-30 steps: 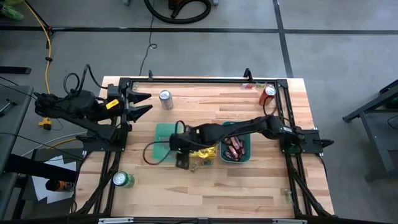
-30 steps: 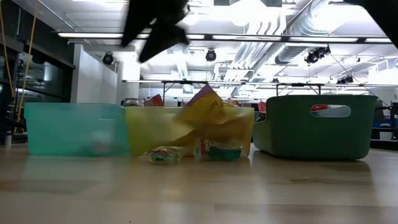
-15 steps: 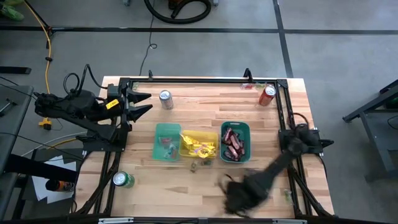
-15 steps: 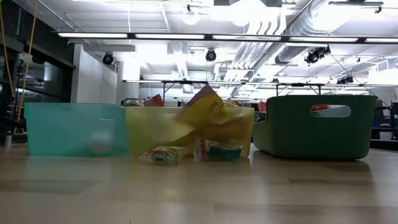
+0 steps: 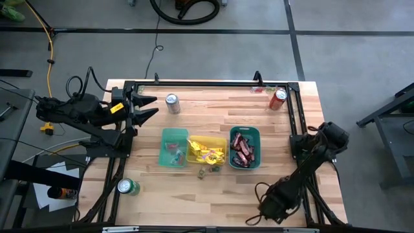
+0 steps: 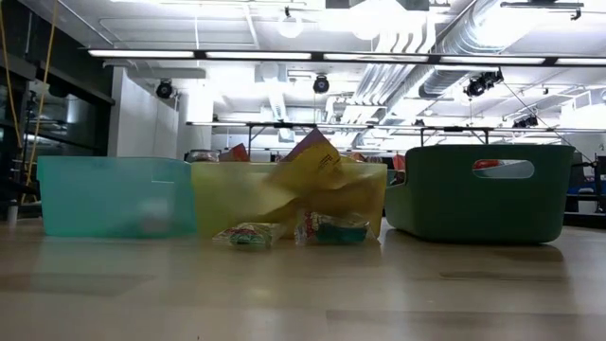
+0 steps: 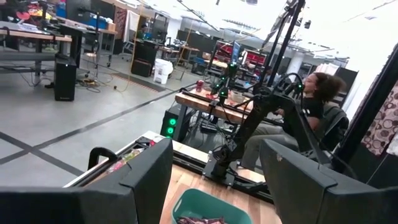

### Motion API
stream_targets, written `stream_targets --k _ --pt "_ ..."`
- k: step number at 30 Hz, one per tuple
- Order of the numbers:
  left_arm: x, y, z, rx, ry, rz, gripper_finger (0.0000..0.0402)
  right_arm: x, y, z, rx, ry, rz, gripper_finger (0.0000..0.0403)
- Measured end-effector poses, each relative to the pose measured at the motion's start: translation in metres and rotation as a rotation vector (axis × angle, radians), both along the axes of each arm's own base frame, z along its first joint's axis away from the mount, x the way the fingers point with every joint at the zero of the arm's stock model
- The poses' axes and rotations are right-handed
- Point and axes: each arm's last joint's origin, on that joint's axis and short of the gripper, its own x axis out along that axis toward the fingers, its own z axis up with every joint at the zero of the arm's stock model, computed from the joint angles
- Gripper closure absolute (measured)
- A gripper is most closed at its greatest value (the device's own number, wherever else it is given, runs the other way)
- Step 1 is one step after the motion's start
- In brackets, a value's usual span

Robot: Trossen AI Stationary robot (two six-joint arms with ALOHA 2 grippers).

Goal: Sort candy
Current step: Put the green gummy into the green bin

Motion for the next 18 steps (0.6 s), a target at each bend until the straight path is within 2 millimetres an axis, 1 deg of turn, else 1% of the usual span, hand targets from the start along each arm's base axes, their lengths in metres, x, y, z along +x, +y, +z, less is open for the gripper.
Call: stream_targets --k 6,13,16,18 --pt "0.0 0.0 0.0 -0.001 0.0 0.015 0.0174 -0.015 -0.018 -0.02 -0.087 0.08 0.006 0.0172" --pt "0.0 0.001 0.0 0.0 0.001 0.019 0.0174 -0.025 -0.024 -0.041 -0.012 0.1 0.004 0.0172" --pt "0.0 0.001 0.0 0.0 0.001 0.019 0.0174 -0.029 -0.027 -0.045 -0.014 0.107 0.006 0.0172" --pt "0.0 0.001 0.0 0.0 0.001 0.019 0.0174 -0.031 -0.027 -0.047 -0.004 0.101 0.026 0.0181"
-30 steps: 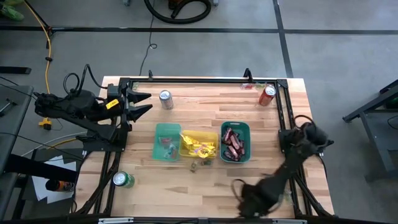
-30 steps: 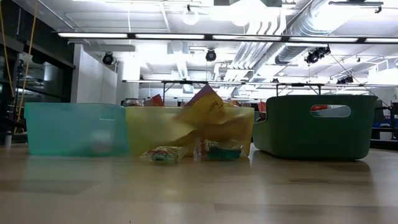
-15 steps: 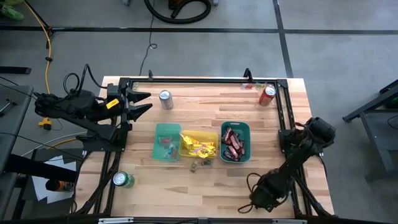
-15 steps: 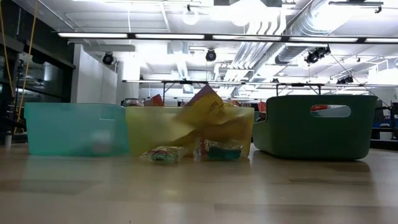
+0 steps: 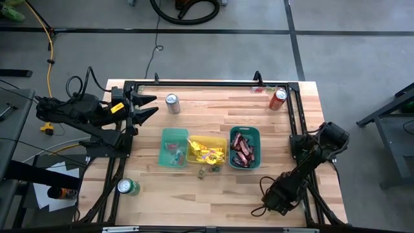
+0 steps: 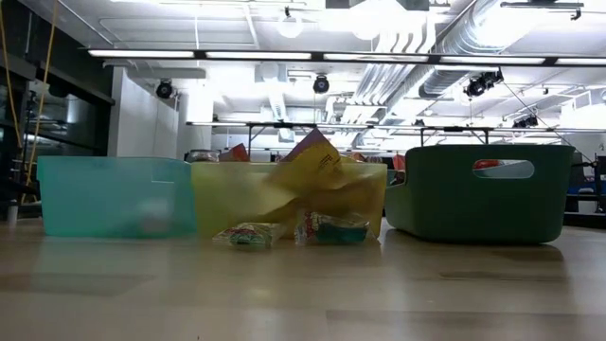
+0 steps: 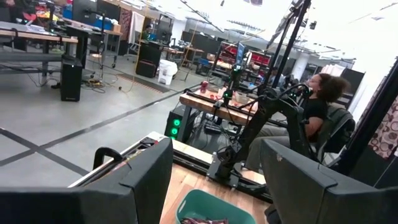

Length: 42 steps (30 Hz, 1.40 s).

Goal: Sort candy
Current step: Put the green gummy into the green bin

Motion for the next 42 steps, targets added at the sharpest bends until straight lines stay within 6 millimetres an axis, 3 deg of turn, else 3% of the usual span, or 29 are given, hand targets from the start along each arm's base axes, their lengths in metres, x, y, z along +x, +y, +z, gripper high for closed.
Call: stream_targets --k 4,8,13,18,24,29,34,38,42 --pt "0.0 0.0 0.0 0.001 0.001 0.0 0.0174 -0.003 0.001 -0.001 0.025 -0.004 0.034 0.0248" --pt "0.0 0.0 -0.001 0.004 0.013 0.009 0.0174 0.005 0.009 0.006 0.029 -0.087 0.055 0.0372" --pt "0.0 0.0 -0.005 0.0 0.046 0.019 0.0174 0.044 0.023 0.034 0.032 -0.389 0.1 0.0379" --pt "0.0 0.0 -0.008 -0.003 0.069 0.021 0.0174 0.106 0.027 0.09 0.073 -0.853 0.26 0.0396" --pt "0.0 0.0 -0.007 -0.028 0.057 0.02 0.0174 0.182 -0.017 0.15 -0.213 -1.327 0.335 0.0386" --pt "0.0 0.0 -0.007 -0.048 0.051 0.02 0.0174 0.237 -0.076 0.172 -0.369 -1.635 0.208 0.039" --pt "0.0 0.0 -0.007 -0.054 0.048 0.019 0.0174 0.276 -0.122 0.168 -0.464 -1.812 0.09 0.039" --pt "0.0 0.0 -0.007 -0.055 0.045 0.019 0.0174 0.295 -0.143 0.154 -0.501 -1.871 -0.014 0.0382" --pt "0.0 0.0 -0.007 -0.055 0.046 0.019 0.0174 0.309 -0.154 0.137 -0.516 -1.889 -0.089 0.0333"
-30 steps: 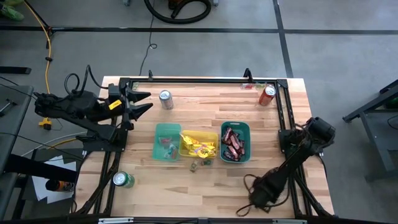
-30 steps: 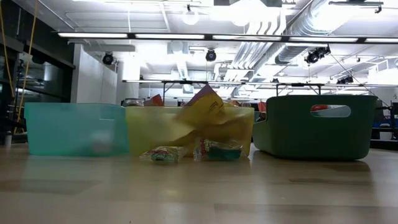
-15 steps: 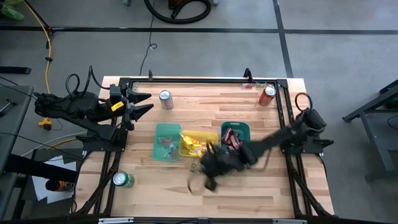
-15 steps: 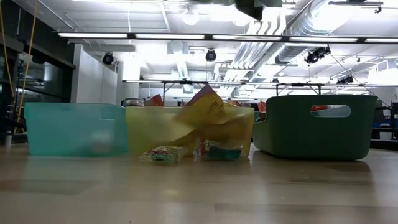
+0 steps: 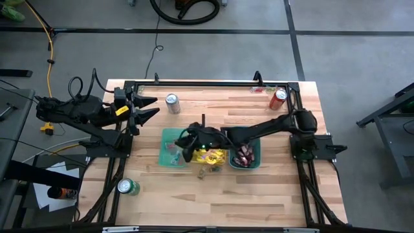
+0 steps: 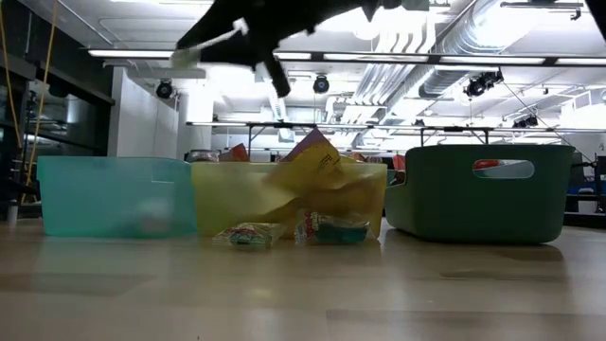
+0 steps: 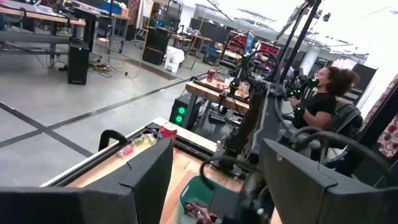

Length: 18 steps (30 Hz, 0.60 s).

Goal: Sort candy
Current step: Put the green gummy into the green bin

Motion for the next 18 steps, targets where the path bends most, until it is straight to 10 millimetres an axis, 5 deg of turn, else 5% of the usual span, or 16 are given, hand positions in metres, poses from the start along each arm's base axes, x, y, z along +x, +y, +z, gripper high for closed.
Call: stream_targets --k 5,10,18 --pt "0.0 0.0 0.0 0.0 0.0 0.0 0.0174 0.008 -0.001 -0.018 0.019 -0.005 -0.012 0.0236" --pt "0.0 0.0 0.0 0.0 0.0 0.0 0.0174 0.009 -0.012 -0.015 0.037 -0.005 0.014 0.0166" --pt "0.003 -0.002 -0.006 0.016 0.063 -0.051 0.0174 -0.033 -0.024 0.057 -0.059 0.034 0.104 0.0152"
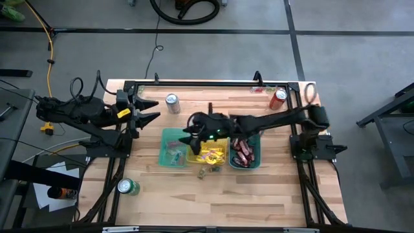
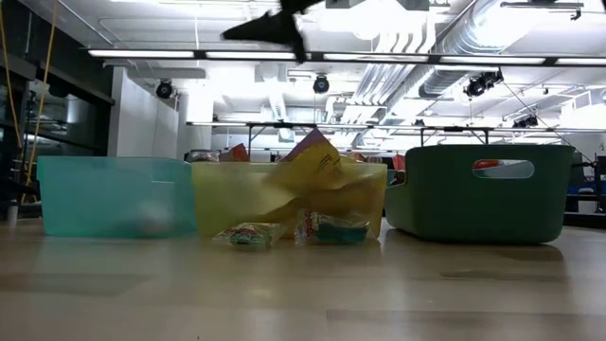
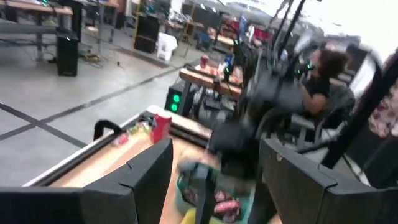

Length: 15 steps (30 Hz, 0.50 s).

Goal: Sort candy
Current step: Put the green gummy into the green bin

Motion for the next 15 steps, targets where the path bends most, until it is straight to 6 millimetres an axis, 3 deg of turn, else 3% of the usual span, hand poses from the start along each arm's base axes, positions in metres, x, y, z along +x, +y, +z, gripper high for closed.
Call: stream_targets --k 5,8,12,15 --pt "0.013 0.0 -0.011 -0.11 0.062 0.056 0.0174 -0.051 0.007 0.038 -0.094 0.146 -0.075 0.0152" --pt "0.03 0.011 -0.02 -0.138 0.187 0.159 0.0174 -0.08 0.011 0.054 -0.172 0.206 -0.157 0.0153" --pt "0.052 0.048 -0.033 -0.142 0.527 0.33 0.0174 -0.112 0.005 0.07 -0.249 0.259 -0.277 0.0155" --pt "0.056 0.084 -0.053 -0.213 0.784 0.516 0.0174 -0.126 -0.006 0.072 -0.274 0.328 -0.34 0.0155"
